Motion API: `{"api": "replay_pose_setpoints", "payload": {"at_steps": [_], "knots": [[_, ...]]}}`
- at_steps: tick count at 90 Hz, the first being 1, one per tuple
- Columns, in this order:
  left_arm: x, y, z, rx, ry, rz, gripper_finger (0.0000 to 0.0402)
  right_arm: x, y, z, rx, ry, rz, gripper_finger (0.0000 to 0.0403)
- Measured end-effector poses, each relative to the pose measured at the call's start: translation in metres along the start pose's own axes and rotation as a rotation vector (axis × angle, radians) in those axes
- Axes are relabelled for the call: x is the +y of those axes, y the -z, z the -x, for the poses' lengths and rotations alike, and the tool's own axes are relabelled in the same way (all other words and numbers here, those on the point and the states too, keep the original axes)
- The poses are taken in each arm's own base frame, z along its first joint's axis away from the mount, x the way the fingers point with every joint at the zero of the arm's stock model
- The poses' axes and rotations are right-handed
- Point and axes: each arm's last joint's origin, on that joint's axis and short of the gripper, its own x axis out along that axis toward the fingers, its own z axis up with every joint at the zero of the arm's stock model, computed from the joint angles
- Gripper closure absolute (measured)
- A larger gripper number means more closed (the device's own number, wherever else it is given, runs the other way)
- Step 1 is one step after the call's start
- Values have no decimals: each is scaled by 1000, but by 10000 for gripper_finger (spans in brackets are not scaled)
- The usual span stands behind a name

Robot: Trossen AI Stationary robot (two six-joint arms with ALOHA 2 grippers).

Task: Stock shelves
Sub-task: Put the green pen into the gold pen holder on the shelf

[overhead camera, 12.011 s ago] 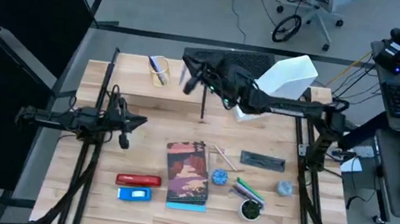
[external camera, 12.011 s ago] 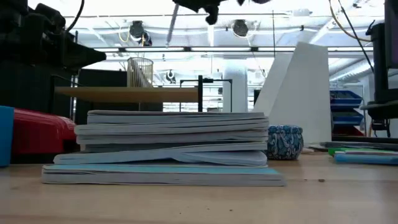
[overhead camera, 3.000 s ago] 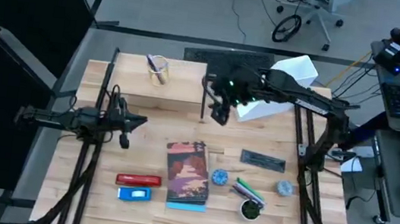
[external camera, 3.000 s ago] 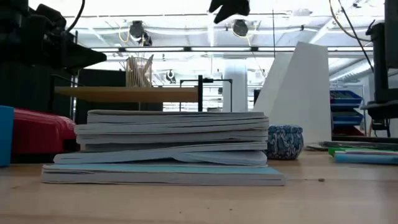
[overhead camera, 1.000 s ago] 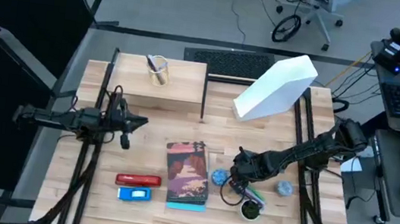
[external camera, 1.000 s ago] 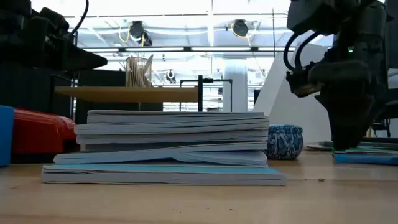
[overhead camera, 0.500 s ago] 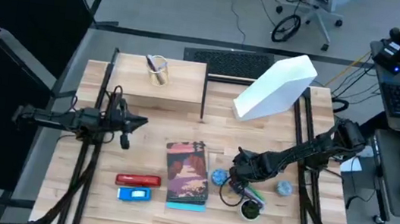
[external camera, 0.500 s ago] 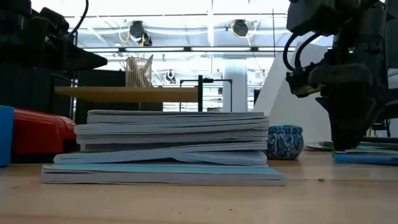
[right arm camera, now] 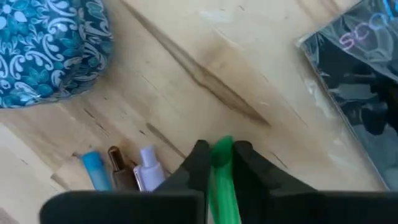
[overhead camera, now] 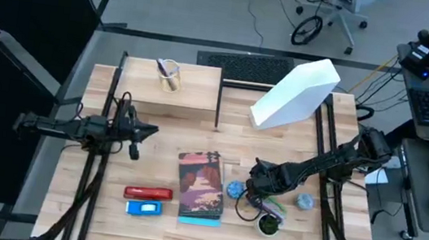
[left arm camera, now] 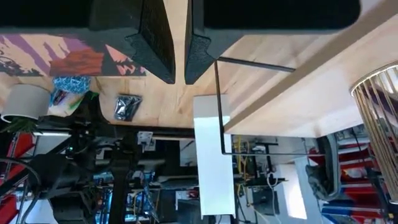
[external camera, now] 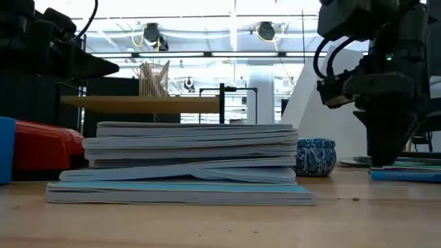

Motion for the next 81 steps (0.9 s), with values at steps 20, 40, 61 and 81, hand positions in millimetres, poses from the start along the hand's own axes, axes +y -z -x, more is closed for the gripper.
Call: {"api": "replay_pose_setpoints", "payload": {"at_steps": [20, 40, 61, 81], "knots": [[0, 0, 0, 1, 0, -1, 379, -3, -3, 5, -3, -16, 17, 380], [0, 0, 0, 1, 0, 0, 379, -11, -10, 24, -70, -59, 41, 402], [0, 0, 0, 1, 0, 2, 379, -19, -22, 46, -132, -130, 36, 400], [0, 0, 0, 1, 0, 6, 379, -30, -21, 65, -118, -166, 69, 403]]}}
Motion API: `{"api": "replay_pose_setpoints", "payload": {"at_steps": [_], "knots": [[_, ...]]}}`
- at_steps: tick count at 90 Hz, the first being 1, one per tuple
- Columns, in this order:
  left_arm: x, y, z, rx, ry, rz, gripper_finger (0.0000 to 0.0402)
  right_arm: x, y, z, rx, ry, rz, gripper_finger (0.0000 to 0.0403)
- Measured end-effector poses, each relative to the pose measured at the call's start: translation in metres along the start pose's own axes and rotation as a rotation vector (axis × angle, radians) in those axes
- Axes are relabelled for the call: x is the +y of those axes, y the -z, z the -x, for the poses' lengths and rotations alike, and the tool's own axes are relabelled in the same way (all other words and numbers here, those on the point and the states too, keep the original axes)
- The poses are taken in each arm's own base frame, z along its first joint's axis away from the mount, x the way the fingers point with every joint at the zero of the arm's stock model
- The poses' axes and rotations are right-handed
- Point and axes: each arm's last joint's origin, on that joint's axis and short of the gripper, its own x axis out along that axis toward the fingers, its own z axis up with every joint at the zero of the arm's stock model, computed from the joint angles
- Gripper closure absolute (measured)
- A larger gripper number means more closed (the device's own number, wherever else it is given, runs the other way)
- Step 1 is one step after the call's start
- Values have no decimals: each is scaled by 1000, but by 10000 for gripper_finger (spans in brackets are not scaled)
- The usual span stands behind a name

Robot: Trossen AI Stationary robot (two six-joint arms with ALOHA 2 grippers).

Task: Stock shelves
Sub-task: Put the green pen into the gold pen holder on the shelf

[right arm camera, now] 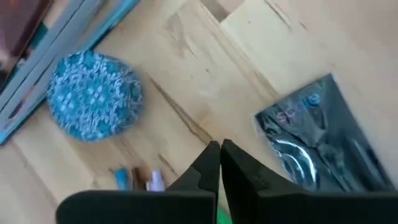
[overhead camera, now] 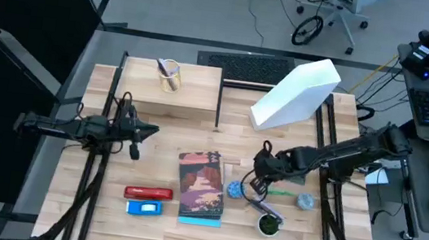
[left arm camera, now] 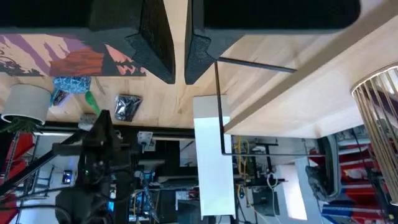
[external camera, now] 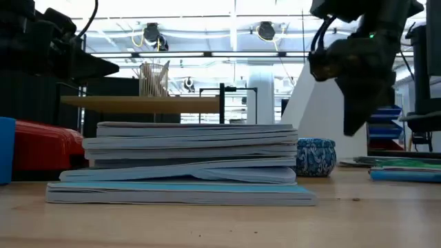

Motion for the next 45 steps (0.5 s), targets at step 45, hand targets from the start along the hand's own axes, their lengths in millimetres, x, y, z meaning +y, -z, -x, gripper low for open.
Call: {"api": "replay_pose_setpoints", "payload": {"at_steps": [45], "knots": [[0, 0, 0, 0, 0, 1, 379, 10, 51, 8, 60, 76, 466, 269]]}}
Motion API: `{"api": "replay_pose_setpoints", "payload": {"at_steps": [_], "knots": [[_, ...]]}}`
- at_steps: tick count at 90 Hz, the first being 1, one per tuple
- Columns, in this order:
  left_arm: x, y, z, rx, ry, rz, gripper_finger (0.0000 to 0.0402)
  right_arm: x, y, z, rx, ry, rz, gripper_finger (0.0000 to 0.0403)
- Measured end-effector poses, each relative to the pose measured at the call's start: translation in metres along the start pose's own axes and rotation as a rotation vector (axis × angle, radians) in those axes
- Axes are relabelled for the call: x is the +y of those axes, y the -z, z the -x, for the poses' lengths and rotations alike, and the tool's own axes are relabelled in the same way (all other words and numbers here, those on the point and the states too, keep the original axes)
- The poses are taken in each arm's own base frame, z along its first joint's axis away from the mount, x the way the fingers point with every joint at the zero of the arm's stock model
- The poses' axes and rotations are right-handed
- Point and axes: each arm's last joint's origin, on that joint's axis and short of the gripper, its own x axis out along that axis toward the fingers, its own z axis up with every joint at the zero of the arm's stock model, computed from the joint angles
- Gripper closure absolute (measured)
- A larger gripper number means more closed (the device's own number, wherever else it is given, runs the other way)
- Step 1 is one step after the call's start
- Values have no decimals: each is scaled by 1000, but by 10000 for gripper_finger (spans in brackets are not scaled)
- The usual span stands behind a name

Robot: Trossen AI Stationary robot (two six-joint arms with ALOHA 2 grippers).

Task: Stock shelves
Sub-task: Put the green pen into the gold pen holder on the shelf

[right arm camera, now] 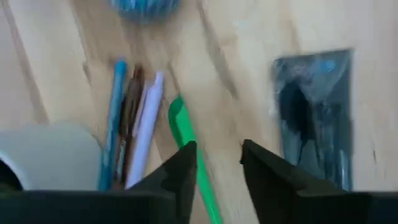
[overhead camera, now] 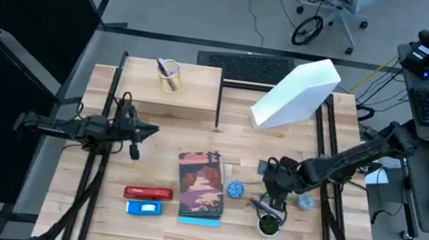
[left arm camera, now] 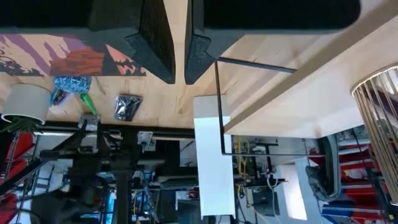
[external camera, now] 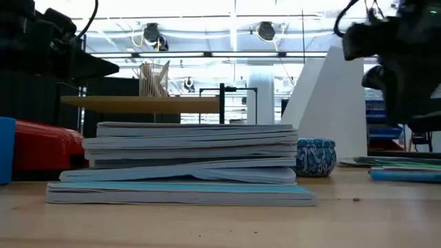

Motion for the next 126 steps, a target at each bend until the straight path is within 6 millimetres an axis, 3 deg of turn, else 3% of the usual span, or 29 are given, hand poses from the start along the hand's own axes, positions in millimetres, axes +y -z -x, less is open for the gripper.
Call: {"api": "replay_pose_setpoints", "payload": {"at_steps": [21, 66, 88, 126], "knots": [[0, 0, 0, 0, 0, 0, 379, 10, 24, -18, 81, -5, 32, 249], [0, 0, 0, 0, 0, 0, 379, 2, 39, -47, 47, -22, 42, 310], [0, 0, 0, 0, 0, 1, 379, 2, 39, -48, 40, -31, 63, 390], [0, 0, 0, 0, 0, 1, 379, 4, 33, -33, -37, -108, 1, 399]]}}
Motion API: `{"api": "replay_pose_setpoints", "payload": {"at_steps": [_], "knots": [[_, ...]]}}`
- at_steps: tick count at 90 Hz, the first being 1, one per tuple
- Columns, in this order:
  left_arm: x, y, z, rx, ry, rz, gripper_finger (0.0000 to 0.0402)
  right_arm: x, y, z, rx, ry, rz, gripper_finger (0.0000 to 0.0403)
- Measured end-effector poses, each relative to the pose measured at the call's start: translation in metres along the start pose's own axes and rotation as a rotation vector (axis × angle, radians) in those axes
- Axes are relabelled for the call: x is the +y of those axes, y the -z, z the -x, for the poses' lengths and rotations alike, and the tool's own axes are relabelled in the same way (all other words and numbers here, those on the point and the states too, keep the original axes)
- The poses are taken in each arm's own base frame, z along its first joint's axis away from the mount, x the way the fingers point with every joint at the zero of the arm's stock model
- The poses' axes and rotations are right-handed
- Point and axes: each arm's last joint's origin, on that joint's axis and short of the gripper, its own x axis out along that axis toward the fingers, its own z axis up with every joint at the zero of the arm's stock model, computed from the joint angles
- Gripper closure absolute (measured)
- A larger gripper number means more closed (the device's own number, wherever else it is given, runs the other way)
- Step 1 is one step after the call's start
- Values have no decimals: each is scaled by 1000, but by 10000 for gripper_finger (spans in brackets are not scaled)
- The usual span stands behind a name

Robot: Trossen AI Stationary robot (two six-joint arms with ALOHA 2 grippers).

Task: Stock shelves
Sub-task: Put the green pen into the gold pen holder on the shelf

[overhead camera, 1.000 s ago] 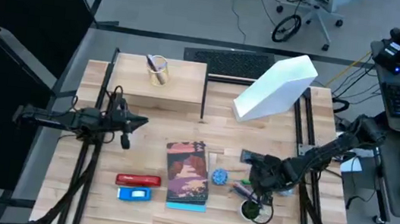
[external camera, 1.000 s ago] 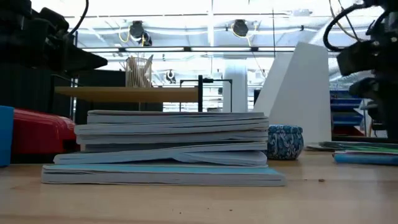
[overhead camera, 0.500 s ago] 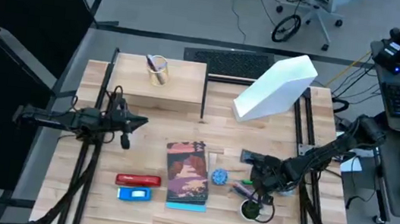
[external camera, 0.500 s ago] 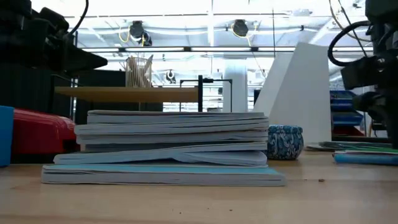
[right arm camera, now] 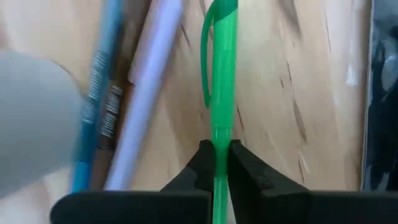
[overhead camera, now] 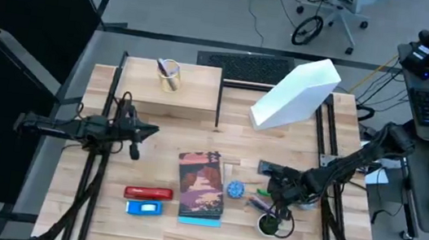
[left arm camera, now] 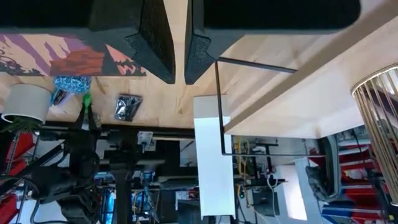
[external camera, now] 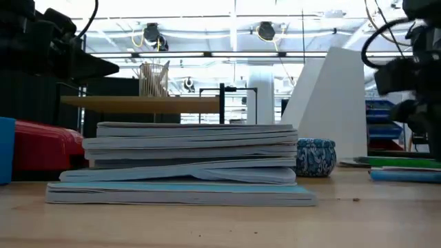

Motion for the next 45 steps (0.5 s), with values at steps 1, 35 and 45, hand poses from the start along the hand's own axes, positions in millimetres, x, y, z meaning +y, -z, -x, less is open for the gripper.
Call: {"api": "replay_pose_setpoints", "payload": {"at_steps": [1, 35, 45], "knots": [[0, 0, 0, 0, 0, 0, 379, 0, 0, 1, -2, -3, 0, 399], [0, 0, 0, 0, 0, -1, 379, -8, -9, 28, -135, -99, -77, 401], [0, 0, 0, 0, 0, -1, 379, -14, -22, 37, -244, -138, -101, 401]]}}
